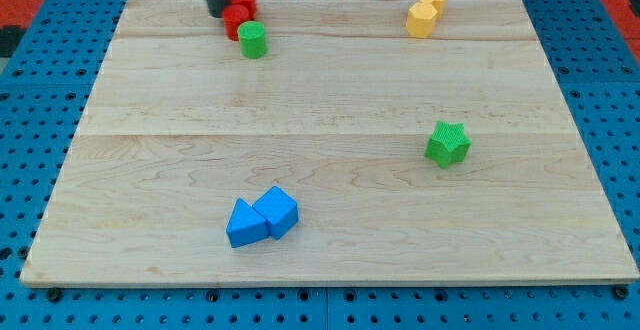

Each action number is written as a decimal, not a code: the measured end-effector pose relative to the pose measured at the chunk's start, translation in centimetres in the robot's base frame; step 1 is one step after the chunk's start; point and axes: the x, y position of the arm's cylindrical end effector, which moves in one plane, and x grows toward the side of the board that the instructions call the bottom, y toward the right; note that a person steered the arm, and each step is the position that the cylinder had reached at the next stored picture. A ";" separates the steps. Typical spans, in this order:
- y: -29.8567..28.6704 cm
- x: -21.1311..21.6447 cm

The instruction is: Keep the red star and heart at the top center of the board

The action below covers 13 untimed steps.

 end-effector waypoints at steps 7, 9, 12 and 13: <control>11.1 1.0; 27.1 5.8; 32.1 -3.3; 26.4 -0.7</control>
